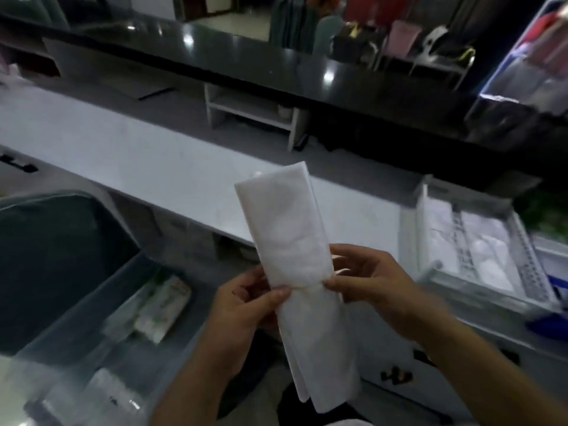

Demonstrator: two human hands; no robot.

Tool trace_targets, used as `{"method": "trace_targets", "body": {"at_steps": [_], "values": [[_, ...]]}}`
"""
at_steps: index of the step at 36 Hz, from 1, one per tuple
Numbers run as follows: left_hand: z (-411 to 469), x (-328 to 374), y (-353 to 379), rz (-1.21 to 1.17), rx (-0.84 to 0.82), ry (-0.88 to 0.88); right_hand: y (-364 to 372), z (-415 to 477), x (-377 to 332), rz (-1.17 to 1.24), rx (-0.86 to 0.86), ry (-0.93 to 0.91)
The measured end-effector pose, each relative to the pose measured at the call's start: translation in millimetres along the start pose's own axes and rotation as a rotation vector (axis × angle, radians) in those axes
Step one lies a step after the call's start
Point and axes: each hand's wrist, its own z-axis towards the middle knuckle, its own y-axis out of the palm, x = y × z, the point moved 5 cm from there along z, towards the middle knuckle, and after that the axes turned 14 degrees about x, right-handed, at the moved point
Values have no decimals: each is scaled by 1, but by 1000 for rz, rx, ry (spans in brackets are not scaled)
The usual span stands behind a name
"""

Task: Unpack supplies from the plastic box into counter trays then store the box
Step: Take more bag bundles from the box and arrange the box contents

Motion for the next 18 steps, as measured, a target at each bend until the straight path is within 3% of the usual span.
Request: {"method": "trace_targets", "body": {"at_steps": [4,11,18], "values": [[4,4,48,57,-63,31,-45,1,-5,33,48,-55],[34,-20,133,167,-12,23,-124,29,14,-33,86,-156],[82,-51,284,317,-177,49,-268,68,36,36,228,-76]]}}
